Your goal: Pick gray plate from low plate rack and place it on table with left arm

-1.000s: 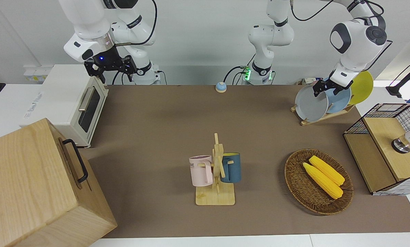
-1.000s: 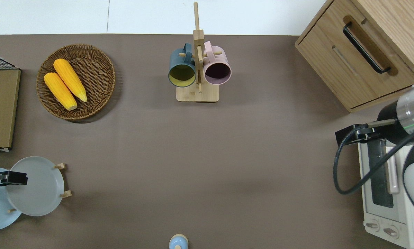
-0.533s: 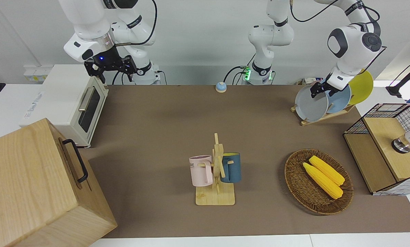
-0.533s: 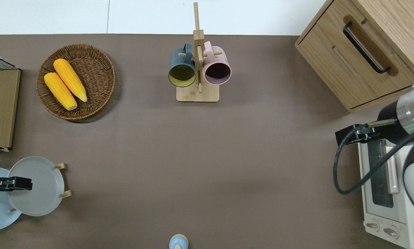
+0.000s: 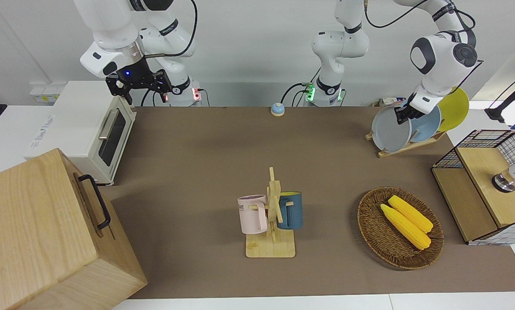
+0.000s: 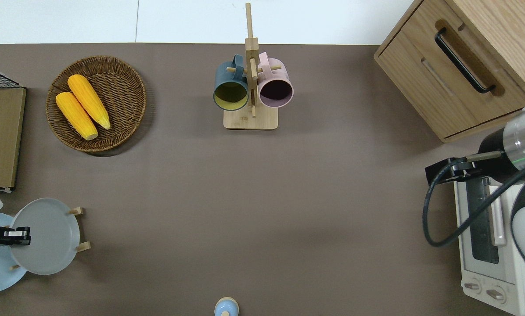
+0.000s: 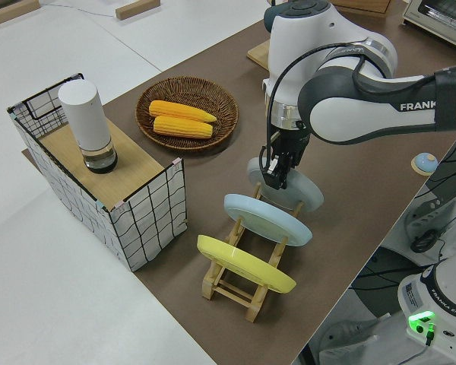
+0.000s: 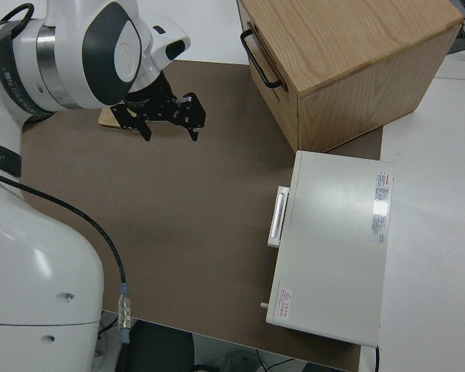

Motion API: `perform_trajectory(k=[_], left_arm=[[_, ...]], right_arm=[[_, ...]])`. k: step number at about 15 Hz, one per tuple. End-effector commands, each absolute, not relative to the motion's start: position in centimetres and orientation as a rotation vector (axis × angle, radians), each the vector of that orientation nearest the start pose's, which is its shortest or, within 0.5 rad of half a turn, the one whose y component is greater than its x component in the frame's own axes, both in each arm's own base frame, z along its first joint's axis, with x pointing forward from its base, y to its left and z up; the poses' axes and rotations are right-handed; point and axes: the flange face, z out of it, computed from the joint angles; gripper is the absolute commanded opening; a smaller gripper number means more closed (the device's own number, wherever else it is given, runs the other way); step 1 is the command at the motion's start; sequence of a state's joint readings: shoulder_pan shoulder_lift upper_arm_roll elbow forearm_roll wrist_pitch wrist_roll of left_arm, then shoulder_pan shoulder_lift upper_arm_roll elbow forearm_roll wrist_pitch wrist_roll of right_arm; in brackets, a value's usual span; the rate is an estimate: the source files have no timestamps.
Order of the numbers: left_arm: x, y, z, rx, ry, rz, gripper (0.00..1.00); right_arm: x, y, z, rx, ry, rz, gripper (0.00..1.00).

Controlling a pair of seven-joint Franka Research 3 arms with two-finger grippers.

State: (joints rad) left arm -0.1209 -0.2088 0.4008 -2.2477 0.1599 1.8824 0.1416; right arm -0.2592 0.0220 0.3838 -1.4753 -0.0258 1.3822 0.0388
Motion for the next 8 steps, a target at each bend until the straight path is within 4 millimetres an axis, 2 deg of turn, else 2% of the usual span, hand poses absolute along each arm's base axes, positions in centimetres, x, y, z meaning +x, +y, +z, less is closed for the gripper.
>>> perform_trajectory(k=[1,4,8], left_arm=[[43.7,14.8,43.3,-3.083,-0.104,0.251,0.00],[43.9,14.9,43.9,-3.082,-0.105,0.237,0.00],[44.6,15.4,47.3,-3.076,-0.119,0.213,0.00]], right_arm=[[53.6,5.9,64.6,-3.169,-0.105,0.181,0.983],[53.6,6.0,64.6,-3.167,-0.108,0.179,0.983],[53.6,6.0,64.6,-3.167,-0.108,0.179,0.983]])
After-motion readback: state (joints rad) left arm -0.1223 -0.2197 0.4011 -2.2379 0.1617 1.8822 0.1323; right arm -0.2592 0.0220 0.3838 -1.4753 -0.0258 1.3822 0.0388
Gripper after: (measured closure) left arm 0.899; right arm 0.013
